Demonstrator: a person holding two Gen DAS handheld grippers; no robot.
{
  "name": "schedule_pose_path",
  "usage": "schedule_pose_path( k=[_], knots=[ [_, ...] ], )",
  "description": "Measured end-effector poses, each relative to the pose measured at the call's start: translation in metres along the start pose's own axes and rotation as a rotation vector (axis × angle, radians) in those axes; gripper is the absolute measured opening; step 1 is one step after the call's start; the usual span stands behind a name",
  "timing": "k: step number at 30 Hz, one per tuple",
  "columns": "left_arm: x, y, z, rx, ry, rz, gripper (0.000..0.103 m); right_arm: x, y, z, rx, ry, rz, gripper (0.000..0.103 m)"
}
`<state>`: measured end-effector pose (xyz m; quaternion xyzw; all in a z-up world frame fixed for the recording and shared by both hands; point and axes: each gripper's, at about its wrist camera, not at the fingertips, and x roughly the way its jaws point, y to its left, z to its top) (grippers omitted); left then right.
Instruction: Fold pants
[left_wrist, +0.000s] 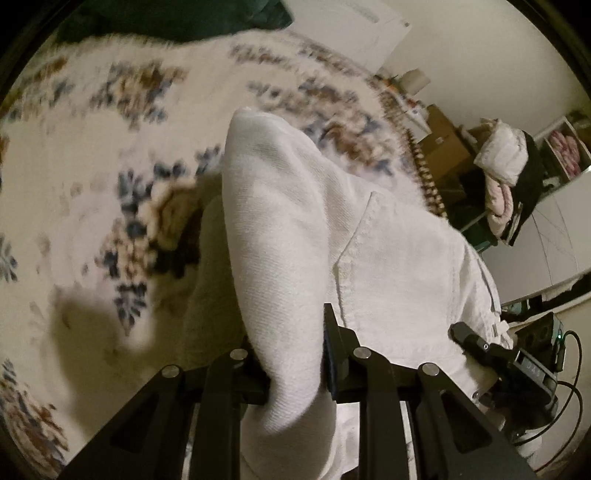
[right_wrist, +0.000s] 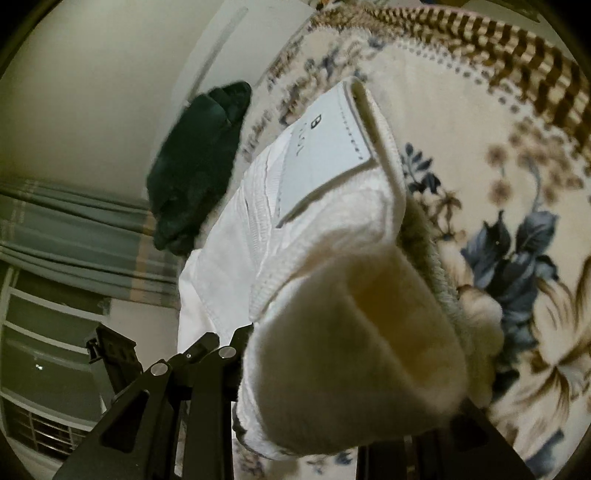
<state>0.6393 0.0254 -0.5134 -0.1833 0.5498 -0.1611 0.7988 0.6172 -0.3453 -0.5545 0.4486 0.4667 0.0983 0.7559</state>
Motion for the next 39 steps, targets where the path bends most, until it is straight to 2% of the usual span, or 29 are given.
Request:
schedule_pose_path(
  k=[3, 6, 7, 9, 10, 11, 12, 13, 14, 17, 21, 24, 28, 35, 39],
  knots=[
    [0.009, 0.009, -0.003, 0.007, 0.015, 0.023, 0.027, 0.015, -0.006, 0.0, -0.046, 0.033, -0.026, 0.033],
    [0.006, 0.004, -0.003, 0.036, 0.026, 0.062, 0.037, 0.016, -0.008, 0.003, -0.048, 0.038, -0.06, 0.044],
    [0.004, 0.001, -0.004, 0.043, 0.036, 0.077, 0.038, 0.014, -0.008, 0.004, -0.051, 0.042, -0.082, 0.052],
    [0.0, -0.005, -0.006, 0.06, 0.038, 0.131, 0.049, 0.011, -0.004, 0.003, -0.062, 0.047, -0.122, 0.065],
    [-0.002, -0.007, -0.007, 0.075, 0.034, 0.162, 0.053, 0.009, 0.0, 0.001, -0.088, 0.043, -0.187, 0.081],
    [-0.006, -0.012, -0.01, 0.103, 0.02, 0.198, 0.07, 0.007, 0.006, -0.001, -0.124, 0.035, -0.248, 0.092],
    [-0.009, -0.014, -0.011, 0.118, 0.009, 0.211, 0.083, 0.005, 0.007, -0.003, -0.154, 0.026, -0.294, 0.093],
    [-0.014, -0.018, -0.015, 0.133, -0.003, 0.227, 0.087, 0.003, 0.011, -0.006, -0.187, 0.014, -0.362, 0.093],
    [-0.015, -0.017, -0.015, 0.139, -0.005, 0.248, 0.087, 0.0, 0.02, -0.01, -0.241, -0.01, -0.461, 0.093],
    [-0.022, -0.026, -0.023, 0.175, -0.011, 0.327, 0.087, -0.006, 0.043, -0.024, -0.384, -0.074, -0.646, 0.097],
    [-0.028, -0.038, -0.034, 0.213, -0.031, 0.425, 0.087, -0.013, 0.072, -0.042, -0.511, -0.148, -0.788, 0.099],
    [-0.037, -0.048, -0.041, 0.218, -0.036, 0.434, 0.087, -0.026, 0.085, -0.049, -0.531, -0.179, -0.814, 0.1],
    [-0.062, -0.069, -0.048, 0.219, -0.058, 0.426, 0.087, -0.06, 0.109, -0.066, -0.508, -0.181, -0.792, 0.1],
    [-0.14, -0.118, -0.074, 0.216, -0.126, 0.415, 0.087, -0.139, 0.159, -0.108, -0.536, -0.217, -0.761, 0.1],
    [-0.2, -0.152, -0.099, 0.216, -0.174, 0.411, 0.087, -0.201, 0.198, -0.136, -0.572, -0.268, -0.743, 0.1]
  ],
)
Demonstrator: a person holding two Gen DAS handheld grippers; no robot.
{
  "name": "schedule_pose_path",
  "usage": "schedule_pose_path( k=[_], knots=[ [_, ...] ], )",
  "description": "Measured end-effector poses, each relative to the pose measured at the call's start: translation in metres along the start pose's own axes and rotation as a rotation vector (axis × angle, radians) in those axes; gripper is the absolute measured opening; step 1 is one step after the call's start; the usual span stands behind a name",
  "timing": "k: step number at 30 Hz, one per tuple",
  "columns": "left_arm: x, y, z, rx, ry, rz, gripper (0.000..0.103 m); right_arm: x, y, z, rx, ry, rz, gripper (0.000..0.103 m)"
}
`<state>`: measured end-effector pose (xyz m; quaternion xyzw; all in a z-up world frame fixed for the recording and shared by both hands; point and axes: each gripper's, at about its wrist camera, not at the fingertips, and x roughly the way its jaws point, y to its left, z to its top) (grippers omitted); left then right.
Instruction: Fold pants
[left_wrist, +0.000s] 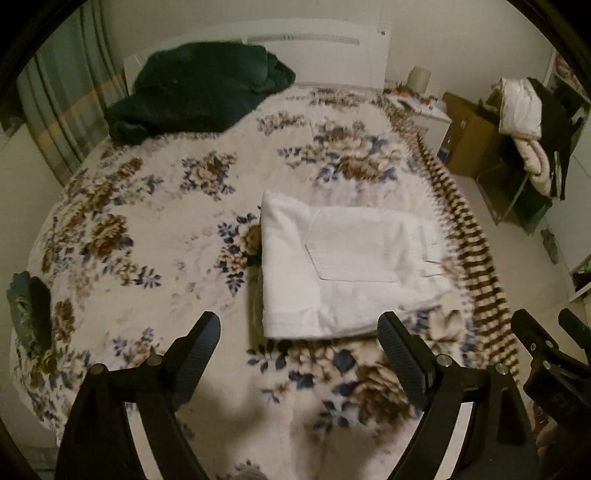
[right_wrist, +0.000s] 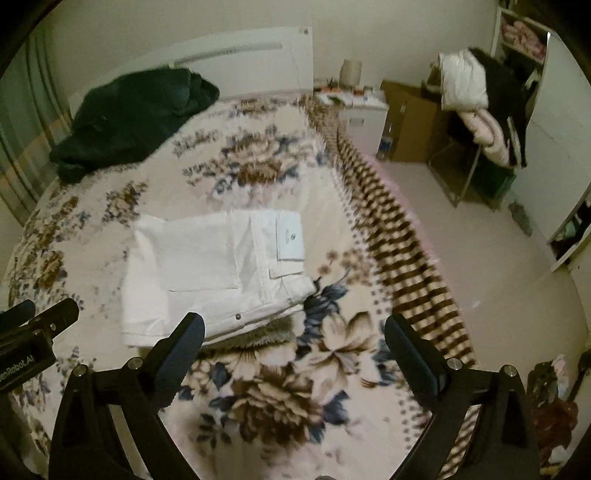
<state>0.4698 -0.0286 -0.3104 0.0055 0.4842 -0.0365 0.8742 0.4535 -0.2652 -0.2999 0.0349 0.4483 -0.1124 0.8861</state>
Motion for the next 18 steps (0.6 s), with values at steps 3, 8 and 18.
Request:
schedule_pose_path(
  k=[3, 8, 18],
  knots=[
    [-0.056, -0.005, -0.01, -0.011, -0.031, 0.004, 0.087, -0.062, -0.008, -0.001, -0.004, -0.046, 0.014, 0.1],
    [-0.136, -0.015, -0.031, -0.013, -0.064, 0.01, 0.088, -0.163, -0.024, -0.011, -0.02, -0.115, 0.029, 0.102],
    [-0.27, -0.03, -0.08, -0.055, -0.16, 0.057, 0.094, -0.324, -0.049, -0.05, -0.05, -0.212, 0.089, 0.102]
  ],
)
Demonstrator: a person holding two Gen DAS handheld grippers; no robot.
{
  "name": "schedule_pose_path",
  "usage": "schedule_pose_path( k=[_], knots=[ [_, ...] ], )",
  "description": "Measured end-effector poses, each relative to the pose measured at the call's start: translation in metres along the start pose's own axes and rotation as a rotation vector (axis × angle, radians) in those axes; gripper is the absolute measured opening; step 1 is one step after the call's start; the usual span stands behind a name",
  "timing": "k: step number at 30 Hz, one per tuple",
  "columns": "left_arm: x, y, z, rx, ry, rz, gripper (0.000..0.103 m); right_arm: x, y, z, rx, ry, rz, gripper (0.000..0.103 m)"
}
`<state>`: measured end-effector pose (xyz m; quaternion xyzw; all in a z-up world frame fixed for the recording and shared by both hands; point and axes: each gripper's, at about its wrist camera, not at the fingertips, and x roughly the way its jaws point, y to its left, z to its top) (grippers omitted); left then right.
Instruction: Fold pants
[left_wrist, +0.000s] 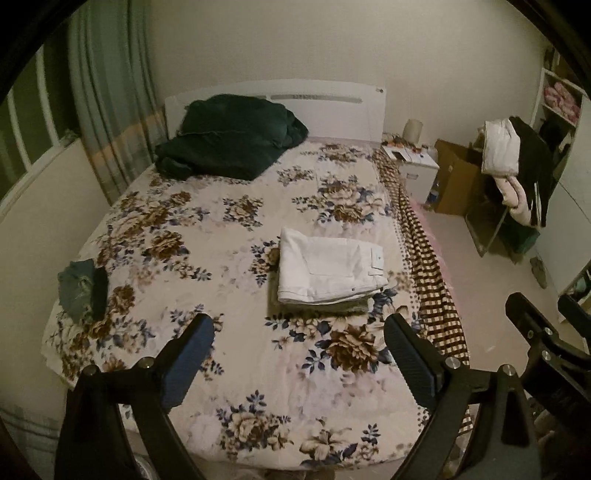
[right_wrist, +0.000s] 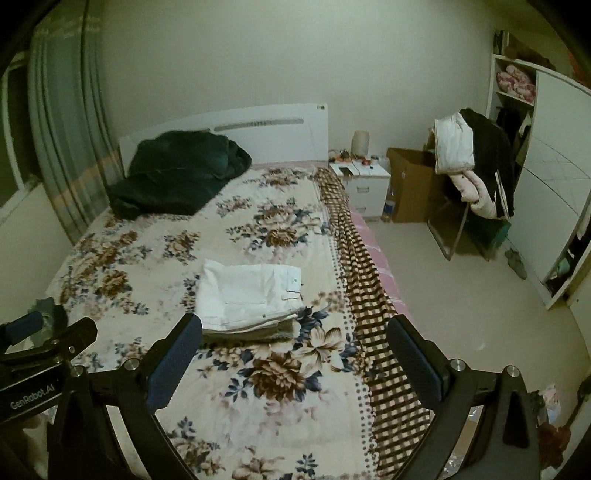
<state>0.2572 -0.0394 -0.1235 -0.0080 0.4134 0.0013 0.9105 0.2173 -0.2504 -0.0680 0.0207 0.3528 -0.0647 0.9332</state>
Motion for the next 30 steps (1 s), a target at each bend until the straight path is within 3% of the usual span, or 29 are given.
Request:
schedule_pose_path(
  k=[7, 15, 30],
  knots=[
    [-0.057, 0.01, -0.006, -0.008, -0.038, 0.005, 0.094, -0.082, -0.003, -0.001, 0.01, -0.04, 0.012, 0.102],
    [-0.083, 0.021, -0.012, 0.014, -0.04, 0.009, 0.095, -0.138, 0.015, 0.004, 0.003, -0.091, -0.01, 0.102],
    [-0.092, 0.034, -0.013, 0.023, -0.058, 0.036, 0.099, -0.136, 0.03, 0.009, -0.001, -0.076, 0.015, 0.103]
  ],
)
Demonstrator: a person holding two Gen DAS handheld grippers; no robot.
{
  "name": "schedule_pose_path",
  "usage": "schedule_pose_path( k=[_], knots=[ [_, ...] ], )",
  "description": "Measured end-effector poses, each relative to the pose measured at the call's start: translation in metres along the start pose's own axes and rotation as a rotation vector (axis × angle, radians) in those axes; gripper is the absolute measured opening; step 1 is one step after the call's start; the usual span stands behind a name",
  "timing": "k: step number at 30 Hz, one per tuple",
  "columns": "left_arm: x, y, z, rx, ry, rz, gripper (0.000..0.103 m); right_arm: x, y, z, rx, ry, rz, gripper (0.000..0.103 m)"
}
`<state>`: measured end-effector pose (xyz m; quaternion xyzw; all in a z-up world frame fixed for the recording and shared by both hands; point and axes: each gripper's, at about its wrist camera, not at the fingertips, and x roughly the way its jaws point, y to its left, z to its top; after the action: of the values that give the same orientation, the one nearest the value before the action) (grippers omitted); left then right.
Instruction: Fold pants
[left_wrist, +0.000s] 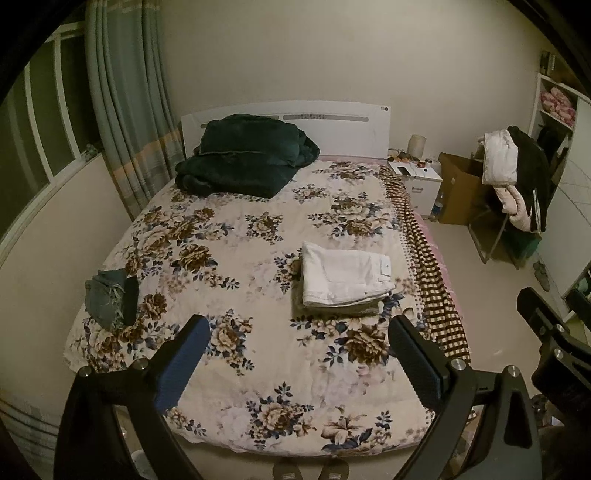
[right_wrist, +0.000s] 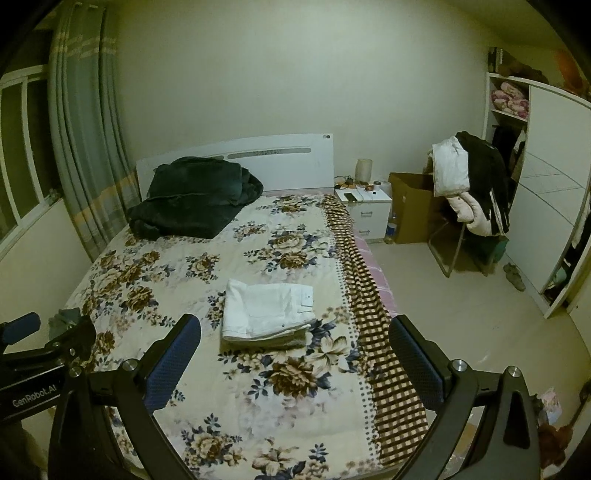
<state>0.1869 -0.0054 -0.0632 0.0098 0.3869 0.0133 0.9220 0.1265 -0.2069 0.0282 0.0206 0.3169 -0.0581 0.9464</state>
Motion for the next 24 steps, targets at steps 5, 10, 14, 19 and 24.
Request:
schedule_pose_path(
  k=[5, 10, 14, 19, 24],
  knots=[
    [0.0015, -0.0012, -0.0012, 0.01, 0.003, 0.009, 0.099, 0.0042, -0.0009, -0.0009, 0.003, 0.003, 0.003, 0.103],
    [0.0012, -0.0006, -0.0009, 0.008, 0.005, 0.007, 0.099, 0.0049, -0.0011, -0.0028, 0.0, 0.011, 0.004, 0.103],
    [-0.0007, 0.0021, -0.0023, 0.01, 0.001, 0.011, 0.099, 0.005, -0.001, -0.0061, -0.002, 0.017, 0.006, 0.103],
    [-0.0015, 0.003, -0.0027, 0.007, 0.006, 0.007, 0.099, 0.005, -0.0027, -0.0079, -0.003, 0.022, 0.009, 0.103],
    [-0.0043, 0.0069, -0.0017, 0.005, 0.003, 0.005, 0.099, 0.0054, -0.0015, -0.0094, -0.004, 0.023, 0.009, 0.103]
  ],
)
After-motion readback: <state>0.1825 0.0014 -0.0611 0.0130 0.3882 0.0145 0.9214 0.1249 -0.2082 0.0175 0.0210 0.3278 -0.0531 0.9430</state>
